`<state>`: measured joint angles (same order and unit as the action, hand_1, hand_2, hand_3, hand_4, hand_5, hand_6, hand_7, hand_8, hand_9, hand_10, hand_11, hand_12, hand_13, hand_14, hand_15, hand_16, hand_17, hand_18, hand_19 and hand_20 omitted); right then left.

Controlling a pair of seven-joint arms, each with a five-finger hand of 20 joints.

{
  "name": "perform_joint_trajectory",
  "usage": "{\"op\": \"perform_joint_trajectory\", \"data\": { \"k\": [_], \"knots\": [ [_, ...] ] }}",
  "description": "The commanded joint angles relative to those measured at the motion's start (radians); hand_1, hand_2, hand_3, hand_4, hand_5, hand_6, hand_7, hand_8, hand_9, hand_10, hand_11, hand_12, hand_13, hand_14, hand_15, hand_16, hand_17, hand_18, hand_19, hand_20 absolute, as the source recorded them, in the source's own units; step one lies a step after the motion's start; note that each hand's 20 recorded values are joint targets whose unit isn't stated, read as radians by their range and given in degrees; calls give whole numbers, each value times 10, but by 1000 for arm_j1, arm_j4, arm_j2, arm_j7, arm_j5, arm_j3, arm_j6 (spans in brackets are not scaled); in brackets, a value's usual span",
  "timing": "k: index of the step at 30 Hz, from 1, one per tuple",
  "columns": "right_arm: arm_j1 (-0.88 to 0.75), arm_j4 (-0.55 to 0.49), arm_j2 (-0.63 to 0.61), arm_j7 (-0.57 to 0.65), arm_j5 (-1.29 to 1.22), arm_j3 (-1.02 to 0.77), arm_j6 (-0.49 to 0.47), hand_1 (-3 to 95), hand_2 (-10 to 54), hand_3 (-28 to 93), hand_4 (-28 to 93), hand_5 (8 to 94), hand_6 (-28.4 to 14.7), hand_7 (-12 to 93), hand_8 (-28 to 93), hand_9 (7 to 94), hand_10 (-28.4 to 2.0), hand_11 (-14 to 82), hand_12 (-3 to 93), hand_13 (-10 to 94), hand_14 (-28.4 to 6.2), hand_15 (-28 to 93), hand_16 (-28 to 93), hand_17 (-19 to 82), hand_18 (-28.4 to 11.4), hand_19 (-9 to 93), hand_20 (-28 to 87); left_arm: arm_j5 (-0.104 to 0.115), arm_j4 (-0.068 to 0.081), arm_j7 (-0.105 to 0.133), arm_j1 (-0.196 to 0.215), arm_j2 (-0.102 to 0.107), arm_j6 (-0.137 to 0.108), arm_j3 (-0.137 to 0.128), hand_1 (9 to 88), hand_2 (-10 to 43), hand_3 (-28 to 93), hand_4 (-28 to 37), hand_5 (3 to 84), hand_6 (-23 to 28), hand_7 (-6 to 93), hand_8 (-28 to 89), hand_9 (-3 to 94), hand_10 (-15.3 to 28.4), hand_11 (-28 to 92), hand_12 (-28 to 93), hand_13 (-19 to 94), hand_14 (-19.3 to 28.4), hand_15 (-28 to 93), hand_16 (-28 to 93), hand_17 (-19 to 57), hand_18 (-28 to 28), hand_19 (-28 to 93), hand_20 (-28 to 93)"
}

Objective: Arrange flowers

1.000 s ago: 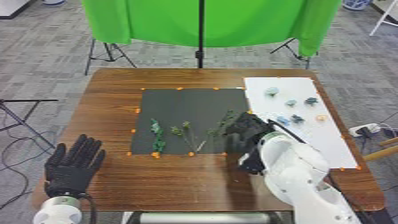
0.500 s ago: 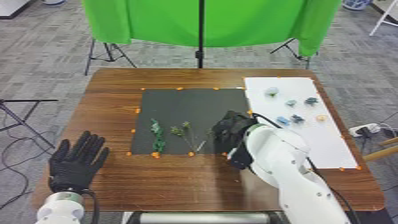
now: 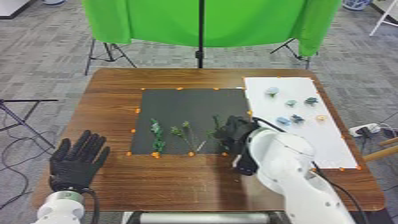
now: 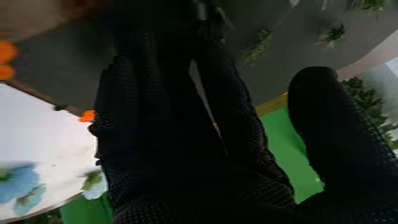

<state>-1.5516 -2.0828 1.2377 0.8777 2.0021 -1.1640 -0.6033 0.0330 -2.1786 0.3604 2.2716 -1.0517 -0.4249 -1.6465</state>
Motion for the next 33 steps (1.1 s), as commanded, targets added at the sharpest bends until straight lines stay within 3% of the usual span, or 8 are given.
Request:
{"op": "perform_joint_trajectory", "data": {
  "k": [1, 7, 11, 13, 20, 33],
  "knots": [
    [-39, -12, -21, 37, -36, -16, -17, 245, 141, 721, -205, 648, -115, 59, -95, 547, -254, 75, 136, 498, -227, 432, 151, 264, -270, 848, 284, 4, 0, -3, 10, -9, -2, -4, 244, 186, 742, -283, 465, 92, 152, -105, 398, 144, 255, 100, 325, 129, 307, -66, -56, 130, 382, 133],
    [-44, -22, -7, 42, -53, -15, -16, 243, 143, 720, -204, 648, -116, 60, -94, 548, -255, 75, 135, 499, -228, 433, 150, 265, -272, 849, 284, 6, 1, -5, 8, -9, -4, -2, 244, 186, 741, -283, 466, 92, 153, -105, 399, 144, 255, 100, 325, 129, 307, -66, -56, 130, 382, 133],
    [-52, -27, -4, 49, -73, -17, -21, 243, 143, 718, -204, 659, -117, 63, -93, 550, -256, 74, 135, 501, -228, 432, 149, 263, -272, 846, 282, 9, 0, 3, 13, -5, -2, -1, 244, 186, 742, -283, 466, 93, 153, -105, 398, 144, 255, 100, 325, 129, 307, -66, -56, 130, 383, 133],
    [-52, -24, 0, 64, -98, -19, -26, 244, 143, 716, -204, 664, -117, 65, -93, 553, -256, 74, 135, 502, -228, 431, 149, 263, -271, 845, 280, 15, -1, 18, 13, -4, -10, 4, 244, 186, 742, -283, 466, 92, 153, -106, 399, 143, 256, 100, 325, 129, 307, -66, -56, 130, 383, 133],
    [-54, -25, 1, 67, -102, -23, -22, 247, 144, 711, -203, 686, -115, 72, -95, 569, -254, 79, 134, 517, -228, 433, 152, 262, -272, 842, 278, 16, -1, 20, 13, -4, -10, 3, 244, 187, 744, -283, 468, 92, 157, -107, 402, 144, 258, 99, 326, 130, 308, -66, -54, 130, 383, 133],
    [-59, -109, -31, -25, -3, -73, 175, 249, 140, 718, -198, 714, -103, 97, -85, 625, -247, 90, 136, 576, -215, 420, 155, 286, -274, 847, 270, 20, 0, 36, 11, 1, -10, -3, 247, 191, 748, -283, 471, 93, 157, -108, 402, 143, 258, 99, 327, 130, 308, -66, -53, 130, 382, 133]
  ]
}}
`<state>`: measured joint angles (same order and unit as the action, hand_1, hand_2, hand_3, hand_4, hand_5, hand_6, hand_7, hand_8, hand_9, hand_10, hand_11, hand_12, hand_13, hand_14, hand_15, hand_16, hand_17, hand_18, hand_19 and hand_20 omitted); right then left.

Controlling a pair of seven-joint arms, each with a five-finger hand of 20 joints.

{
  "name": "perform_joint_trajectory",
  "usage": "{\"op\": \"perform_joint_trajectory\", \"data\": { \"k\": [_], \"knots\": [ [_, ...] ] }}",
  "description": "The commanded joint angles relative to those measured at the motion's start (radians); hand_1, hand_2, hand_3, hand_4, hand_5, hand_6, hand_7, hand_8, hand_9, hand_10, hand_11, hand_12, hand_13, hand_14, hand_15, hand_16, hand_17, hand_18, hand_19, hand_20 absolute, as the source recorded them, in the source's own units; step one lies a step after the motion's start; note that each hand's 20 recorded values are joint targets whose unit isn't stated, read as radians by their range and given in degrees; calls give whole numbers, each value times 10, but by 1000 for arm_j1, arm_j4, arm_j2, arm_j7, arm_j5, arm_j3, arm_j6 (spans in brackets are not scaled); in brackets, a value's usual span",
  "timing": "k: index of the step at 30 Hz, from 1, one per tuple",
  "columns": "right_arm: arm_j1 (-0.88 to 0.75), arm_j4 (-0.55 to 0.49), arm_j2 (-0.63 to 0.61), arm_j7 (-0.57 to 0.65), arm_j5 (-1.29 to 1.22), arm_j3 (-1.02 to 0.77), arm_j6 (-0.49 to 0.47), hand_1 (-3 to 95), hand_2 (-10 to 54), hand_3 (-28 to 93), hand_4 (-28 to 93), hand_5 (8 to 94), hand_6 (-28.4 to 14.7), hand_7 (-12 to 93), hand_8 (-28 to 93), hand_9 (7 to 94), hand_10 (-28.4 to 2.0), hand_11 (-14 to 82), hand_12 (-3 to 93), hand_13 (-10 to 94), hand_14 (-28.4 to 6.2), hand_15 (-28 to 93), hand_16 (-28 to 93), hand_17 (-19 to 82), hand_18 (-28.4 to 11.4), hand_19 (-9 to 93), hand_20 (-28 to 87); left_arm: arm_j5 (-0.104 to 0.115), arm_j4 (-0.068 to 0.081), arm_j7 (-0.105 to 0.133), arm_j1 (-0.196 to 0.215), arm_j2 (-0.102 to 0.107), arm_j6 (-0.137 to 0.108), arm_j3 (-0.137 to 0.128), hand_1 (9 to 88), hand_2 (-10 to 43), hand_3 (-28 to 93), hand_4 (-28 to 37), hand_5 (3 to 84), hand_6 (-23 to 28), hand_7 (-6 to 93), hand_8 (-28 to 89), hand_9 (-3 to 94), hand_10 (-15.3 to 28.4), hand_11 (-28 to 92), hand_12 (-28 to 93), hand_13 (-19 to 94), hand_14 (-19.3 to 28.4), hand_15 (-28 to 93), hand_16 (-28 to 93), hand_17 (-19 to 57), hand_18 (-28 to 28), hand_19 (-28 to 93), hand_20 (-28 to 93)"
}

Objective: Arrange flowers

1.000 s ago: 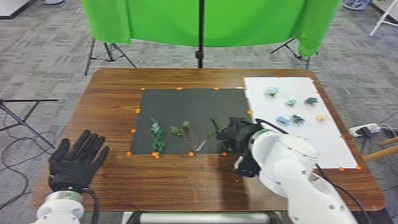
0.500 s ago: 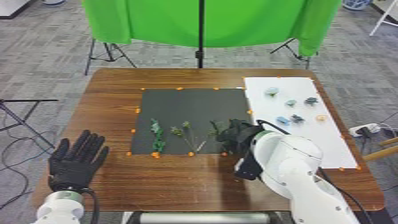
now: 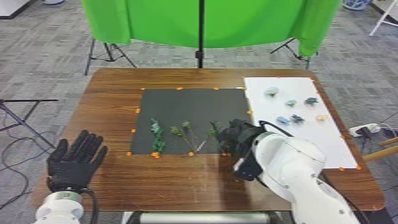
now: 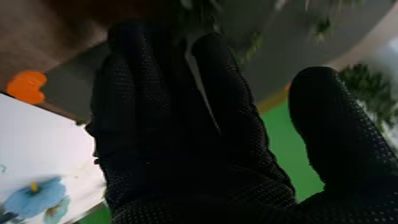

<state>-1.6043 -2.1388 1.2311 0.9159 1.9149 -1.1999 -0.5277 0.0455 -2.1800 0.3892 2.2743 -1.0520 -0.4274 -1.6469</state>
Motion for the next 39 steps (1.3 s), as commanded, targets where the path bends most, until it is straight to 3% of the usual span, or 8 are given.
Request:
{"op": "perform_joint_trajectory", "data": {
  "k": [1, 7, 14, 21, 28, 35, 37, 39],
  "knots": [
    [-14, -57, -30, -82, 113, -43, 136, 250, 138, 719, -198, 715, -103, 100, -85, 627, -246, 91, 137, 576, -215, 420, 156, 287, -274, 848, 269, 8, 0, 4, 6, 0, -6, -3, 247, 190, 748, -283, 471, 92, 157, -108, 402, 143, 258, 99, 327, 130, 308, -66, -53, 130, 382, 133],
    [-40, -35, -76, -203, 205, -117, 291, 281, 98, 742, -195, 700, -89, 123, -91, 628, -232, 105, 147, 580, -199, 439, 168, 290, -260, 859, 273, 5, 1, 8, -10, -3, -2, -3, 246, 190, 747, -283, 469, 92, 157, -107, 402, 143, 258, 99, 327, 130, 307, -66, -53, 129, 382, 133],
    [-46, 63, -134, -286, 370, -158, 279, 354, -6, 789, -225, 606, -82, 103, -95, 549, -207, 94, 144, 505, -175, 427, 167, 249, -232, 829, 313, 1, -5, 0, 2, -3, -8, -10, 245, 190, 746, -283, 469, 92, 156, -107, 402, 143, 256, 99, 327, 129, 307, -66, -54, 130, 382, 133],
    [-65, 130, -166, -324, 454, -162, 267, 417, -86, 805, -249, 585, -66, 113, -102, 520, -177, 90, 140, 499, -157, 419, 168, 244, -226, 813, 344, 5, 5, -4, -11, -7, -14, -8, 245, 190, 745, -283, 470, 91, 156, -107, 402, 144, 255, 100, 327, 129, 307, -66, -54, 130, 382, 133],
    [-56, 161, -173, -267, 524, -149, 330, 444, -95, 808, -264, 582, -63, 114, -104, 514, -171, 90, 137, 517, -147, 428, 171, 262, -228, 830, 369, -4, -12, -3, 3, -11, 10, -1, 245, 190, 745, -283, 470, 92, 157, -107, 402, 143, 256, 100, 326, 129, 306, -66, -53, 130, 381, 133],
    [-13, 218, -169, -291, 530, -127, 235, 466, -95, 801, -277, 582, -58, 113, -105, 533, -165, 102, 139, 521, -146, 447, 174, 267, -231, 839, 375, 12, -11, -3, 13, -10, -1, 5, 245, 189, 745, -283, 468, 92, 153, -107, 402, 143, 254, 100, 325, 129, 303, -66, -53, 130, 381, 133],
    [-10, 233, -169, -296, 552, -114, 219, 481, -95, 796, -280, 608, -47, 118, -108, 570, -156, 122, 146, 530, -142, 476, 185, 269, -230, 841, 378, 30, -7, -4, -4, -23, -20, 19, 245, 190, 744, -283, 468, 92, 152, -106, 401, 144, 253, 100, 326, 129, 303, -65, -54, 130, 381, 133],
    [-2, 240, -164, -285, 542, -105, 239, 495, -95, 789, -281, 634, -33, 129, -110, 615, -150, 150, 158, 542, -139, 513, 197, 271, -227, 841, 381, 8, 5, -22, -38, -9, 15, 25, 245, 190, 743, -283, 468, 91, 152, -105, 401, 144, 253, 100, 326, 129, 302, -65, -54, 130, 381, 133]
  ]
}}
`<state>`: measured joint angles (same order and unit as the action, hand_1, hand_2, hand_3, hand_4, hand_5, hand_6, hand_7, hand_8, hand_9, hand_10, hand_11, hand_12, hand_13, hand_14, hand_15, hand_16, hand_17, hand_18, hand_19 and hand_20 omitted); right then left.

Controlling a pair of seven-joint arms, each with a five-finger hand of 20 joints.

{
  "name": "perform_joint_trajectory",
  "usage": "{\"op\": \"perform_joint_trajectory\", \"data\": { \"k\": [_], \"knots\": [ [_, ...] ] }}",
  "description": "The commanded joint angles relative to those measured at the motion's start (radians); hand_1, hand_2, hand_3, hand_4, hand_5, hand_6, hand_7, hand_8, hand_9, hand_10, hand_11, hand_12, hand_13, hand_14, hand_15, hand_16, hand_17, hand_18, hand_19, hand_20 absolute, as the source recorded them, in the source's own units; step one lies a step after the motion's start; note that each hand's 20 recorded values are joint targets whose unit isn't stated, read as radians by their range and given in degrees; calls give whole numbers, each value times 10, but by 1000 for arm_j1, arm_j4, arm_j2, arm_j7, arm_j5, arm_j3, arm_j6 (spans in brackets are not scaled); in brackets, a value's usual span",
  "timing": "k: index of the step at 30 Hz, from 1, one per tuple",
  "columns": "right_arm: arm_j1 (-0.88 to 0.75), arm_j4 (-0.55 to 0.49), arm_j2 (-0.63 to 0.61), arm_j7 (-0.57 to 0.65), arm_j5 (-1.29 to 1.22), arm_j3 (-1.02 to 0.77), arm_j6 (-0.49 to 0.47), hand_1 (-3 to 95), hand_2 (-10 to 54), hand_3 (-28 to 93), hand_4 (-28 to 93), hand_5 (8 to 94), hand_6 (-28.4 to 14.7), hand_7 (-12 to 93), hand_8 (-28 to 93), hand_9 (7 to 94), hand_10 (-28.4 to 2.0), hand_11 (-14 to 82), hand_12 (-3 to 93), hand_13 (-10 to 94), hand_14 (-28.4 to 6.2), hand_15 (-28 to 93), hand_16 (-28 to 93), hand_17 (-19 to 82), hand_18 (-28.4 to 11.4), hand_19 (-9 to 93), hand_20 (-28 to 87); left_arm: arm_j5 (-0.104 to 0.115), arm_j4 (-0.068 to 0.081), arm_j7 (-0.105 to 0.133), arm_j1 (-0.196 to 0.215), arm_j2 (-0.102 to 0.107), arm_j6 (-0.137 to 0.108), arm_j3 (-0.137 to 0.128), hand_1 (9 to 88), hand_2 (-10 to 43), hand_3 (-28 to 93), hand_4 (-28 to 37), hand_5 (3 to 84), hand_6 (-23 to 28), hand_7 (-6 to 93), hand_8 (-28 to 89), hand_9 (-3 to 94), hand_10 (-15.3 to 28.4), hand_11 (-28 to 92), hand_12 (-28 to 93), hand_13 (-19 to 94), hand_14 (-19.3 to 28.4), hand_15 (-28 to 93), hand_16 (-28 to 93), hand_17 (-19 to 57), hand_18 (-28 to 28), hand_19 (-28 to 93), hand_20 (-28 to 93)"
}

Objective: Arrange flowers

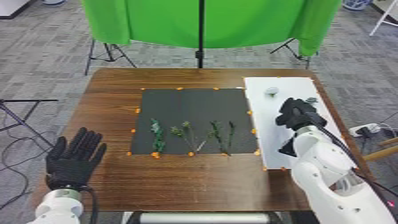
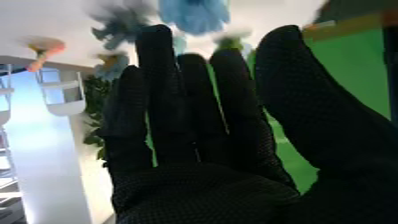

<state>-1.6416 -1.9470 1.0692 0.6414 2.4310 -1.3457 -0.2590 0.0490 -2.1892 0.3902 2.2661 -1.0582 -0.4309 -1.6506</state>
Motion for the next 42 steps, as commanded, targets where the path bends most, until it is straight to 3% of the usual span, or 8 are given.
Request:
{"op": "perform_joint_trajectory", "data": {
  "k": [1, 7, 9, 13, 22, 30, 35, 42],
  "knots": [
    [38, 61, 4, -15, 43, 49, -31, 509, -95, 775, -282, 645, -28, 134, -113, 645, -150, 171, 166, 548, -137, 534, 216, 274, -226, 841, 384, 1, 9, -20, -31, 9, 9, 29, 246, 190, 742, -283, 468, 91, 152, -105, 401, 143, 253, 100, 326, 129, 302, -65, -54, 130, 381, 133],
    [40, 119, 29, -30, 78, 91, -21, 589, -95, 686, -283, 706, -16, 155, -40, 769, -130, 117, 322, 614, -110, 526, 364, 297, -224, 843, 403, 48, 2, -22, -3, -6, 6, 24, 245, 189, 743, -283, 468, 92, 153, -105, 401, 143, 254, 101, 326, 129, 303, -64, -54, 130, 380, 133],
    [25, 114, 21, -17, 71, 93, -1, 619, -95, 669, -282, 751, -13, 185, 0, 820, -125, 106, 385, 645, -102, 534, 391, 311, -221, 845, 407, 23, 9, -28, -24, -5, 5, 31, 245, 189, 744, -283, 468, 91, 153, -105, 401, 143, 254, 101, 326, 129, 302, -64, -54, 130, 380, 133],
    [17, 37, 5, -9, 9, 92, -1, 629, -95, 687, -281, 778, -11, 233, 31, 848, -120, 117, 427, 665, -102, 542, 405, 321, -219, 846, 415, 12, 5, -32, -22, -8, 15, 23, 245, 189, 743, -283, 467, 91, 153, -106, 401, 144, 253, 100, 326, 129, 302, -64, -54, 130, 380, 133],
    [99, -123, 64, -161, -150, 198, 36, 620, -95, 707, -282, 769, -12, 255, 39, 843, -121, 119, 432, 661, -101, 546, 406, 323, -218, 848, 415, 22, -2, -1, 8, -6, 8, -8, 244, 188, 743, -283, 467, 91, 152, -105, 401, 144, 252, 101, 325, 129, 302, -64, -55, 130, 380, 133],
    [322, 150, 280, -426, -194, 440, 33, 614, -95, 710, -283, 753, -8, 284, 19, 835, -116, 121, 427, 651, -95, 548, 409, 311, -205, 839, 422, 41, 2, 20, -1, 20, -8, 3, 245, 188, 743, -283, 468, 91, 152, -105, 401, 144, 252, 101, 327, 128, 303, -63, -55, 130, 381, 133],
    [390, 257, 369, -394, -222, 516, -27, 597, -95, 726, -283, 746, -4, 302, 8, 835, -116, 120, 422, 651, -94, 540, 410, 304, -203, 824, 428, 59, 9, 23, -30, 43, -26, 30, 246, 188, 743, -283, 470, 92, 153, -105, 402, 145, 254, 101, 327, 129, 304, -64, -55, 130, 382, 133],
    [427, 353, 417, -357, -47, 607, 100, 593, -95, 732, -283, 745, -2, 312, -1, 837, -114, 121, 417, 656, -95, 541, 407, 310, -208, 822, 434, 71, 4, 25, -41, 66, -41, 46, 245, 188, 744, -283, 473, 94, 154, -106, 404, 145, 256, 101, 327, 130, 307, -65, -55, 131, 382, 133]
  ]
}}
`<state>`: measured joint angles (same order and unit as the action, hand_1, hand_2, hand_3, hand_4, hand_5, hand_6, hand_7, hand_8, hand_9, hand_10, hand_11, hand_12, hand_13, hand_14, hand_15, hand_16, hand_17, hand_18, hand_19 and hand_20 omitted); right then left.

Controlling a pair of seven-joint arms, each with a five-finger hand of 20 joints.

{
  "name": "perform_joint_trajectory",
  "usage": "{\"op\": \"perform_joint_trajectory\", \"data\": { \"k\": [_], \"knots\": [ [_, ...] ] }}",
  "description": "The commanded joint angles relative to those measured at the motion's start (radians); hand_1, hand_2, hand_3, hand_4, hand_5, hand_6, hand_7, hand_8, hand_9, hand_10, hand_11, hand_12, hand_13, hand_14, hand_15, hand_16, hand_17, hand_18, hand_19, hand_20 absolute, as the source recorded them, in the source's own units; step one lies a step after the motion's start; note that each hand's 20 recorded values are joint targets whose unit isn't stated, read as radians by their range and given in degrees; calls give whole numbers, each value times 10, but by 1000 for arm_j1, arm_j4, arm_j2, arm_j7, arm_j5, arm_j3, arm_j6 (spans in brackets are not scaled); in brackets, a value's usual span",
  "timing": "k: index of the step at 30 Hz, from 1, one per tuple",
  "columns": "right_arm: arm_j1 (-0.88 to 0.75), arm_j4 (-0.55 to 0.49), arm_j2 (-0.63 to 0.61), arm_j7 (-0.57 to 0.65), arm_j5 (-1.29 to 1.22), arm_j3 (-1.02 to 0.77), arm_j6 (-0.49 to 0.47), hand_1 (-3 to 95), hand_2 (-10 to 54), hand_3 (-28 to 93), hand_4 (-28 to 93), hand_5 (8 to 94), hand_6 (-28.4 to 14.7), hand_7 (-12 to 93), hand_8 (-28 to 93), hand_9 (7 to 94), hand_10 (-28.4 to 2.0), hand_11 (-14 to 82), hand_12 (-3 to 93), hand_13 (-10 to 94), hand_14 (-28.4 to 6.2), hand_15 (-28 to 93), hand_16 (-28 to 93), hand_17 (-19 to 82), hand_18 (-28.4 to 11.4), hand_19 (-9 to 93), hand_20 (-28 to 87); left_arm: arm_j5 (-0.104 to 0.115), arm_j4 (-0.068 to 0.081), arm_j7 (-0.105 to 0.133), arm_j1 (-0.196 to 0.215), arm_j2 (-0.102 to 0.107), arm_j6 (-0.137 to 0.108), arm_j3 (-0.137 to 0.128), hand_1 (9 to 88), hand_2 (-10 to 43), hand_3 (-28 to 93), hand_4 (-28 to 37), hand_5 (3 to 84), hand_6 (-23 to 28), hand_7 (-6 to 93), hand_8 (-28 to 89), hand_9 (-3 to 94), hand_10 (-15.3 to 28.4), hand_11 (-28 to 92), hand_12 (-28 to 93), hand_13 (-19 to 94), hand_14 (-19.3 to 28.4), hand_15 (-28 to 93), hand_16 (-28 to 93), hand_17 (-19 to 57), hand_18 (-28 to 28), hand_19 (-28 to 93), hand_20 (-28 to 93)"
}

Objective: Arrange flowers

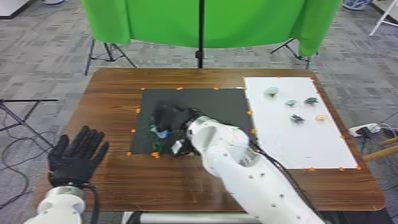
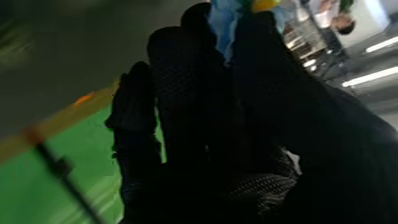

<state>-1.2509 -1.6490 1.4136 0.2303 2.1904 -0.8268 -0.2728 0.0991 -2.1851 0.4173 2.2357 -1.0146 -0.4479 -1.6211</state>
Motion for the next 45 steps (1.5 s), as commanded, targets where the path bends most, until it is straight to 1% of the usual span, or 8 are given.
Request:
{"op": "perform_joint_trajectory", "data": {
  "k": [1, 7, 16, 24, 29, 33, 42, 45],
  "knots": [
    [35, 65, 81, 58, 214, 89, 113, 591, -95, 734, -283, 746, -2, 312, -3, 839, -115, 122, 416, 658, -95, 545, 408, 312, -209, 823, 435, 20, -2, -8, -10, 24, -31, 14, 245, 188, 745, -283, 474, 94, 154, -106, 404, 145, 257, 101, 327, 130, 308, -65, -54, 131, 382, 133],
    [33, 109, 107, 67, 327, 106, 106, 589, -95, 732, -283, 752, -7, 302, -11, 837, -115, 120, 416, 658, -98, 554, 406, 316, -213, 826, 435, 22, -5, -11, -2, 27, -41, 3, 245, 188, 745, -283, 475, 94, 155, -106, 407, 145, 259, 100, 329, 131, 310, -66, -53, 130, 382, 133],
    [-1, 73, 91, 85, 313, 126, 67, 585, -95, 729, -283, 742, -13, 281, -10, 824, -119, 112, 407, 643, -101, 556, 398, 313, -216, 825, 429, 6, -1, -33, 0, 23, -27, -6, 245, 188, 745, -283, 475, 94, 155, -106, 408, 144, 259, 98, 329, 131, 312, -68, -53, 130, 383, 133],
    [-7, 58, 74, 137, 251, 122, 92, 565, -95, 733, -283, 674, -14, 161, -51, 787, -121, 96, 360, 629, -106, 566, 381, 304, -218, 822, 413, 10, -3, -29, 1, 18, -25, -10, 246, 188, 745, -283, 476, 95, 156, -107, 409, 145, 260, 99, 330, 131, 312, -68, -53, 130, 383, 133],
    [-16, 41, 69, 182, 204, 105, 124, 542, -95, 744, -283, 657, -14, 151, -119, 769, -122, 121, 330, 628, -109, 573, 369, 302, -219, 823, 405, 6, 0, -30, -1, 10, -22, -5, 246, 188, 745, -283, 476, 95, 156, -106, 408, 145, 260, 98, 330, 131, 313, -68, -53, 130, 383, 133],
    [-31, 27, 70, 191, 167, 79, 138, 435, -95, 770, -283, 648, -22, 141, -115, 721, -144, 244, 198, 619, -124, 630, 260, 300, -222, 826, 401, 9, -1, -30, 0, 6, -26, -2, 246, 188, 745, -283, 476, 95, 156, -107, 408, 145, 261, 99, 331, 131, 312, -68, -53, 130, 383, 133],
    [-121, -197, -52, 248, 24, -160, 159, 380, -95, 763, -283, 630, -39, 125, -111, 690, -163, 220, 183, 600, -141, 628, 248, 292, -228, 825, 397, -2, -7, -20, 23, -25, -7, -15, 246, 188, 744, -283, 476, 95, 155, -106, 408, 145, 259, 98, 330, 131, 311, -68, -53, 130, 384, 133],
    [-182, -240, -133, 202, 82, -281, 253, 385, -95, 770, -282, 624, -42, 121, -109, 678, -170, 210, 181, 590, -142, 624, 242, 284, -224, 820, 392, 4, -10, -7, 30, -28, -7, -19, 246, 188, 745, -283, 476, 94, 155, -106, 407, 144, 259, 99, 330, 131, 311, -68, -53, 130, 384, 132]
  ]
}}
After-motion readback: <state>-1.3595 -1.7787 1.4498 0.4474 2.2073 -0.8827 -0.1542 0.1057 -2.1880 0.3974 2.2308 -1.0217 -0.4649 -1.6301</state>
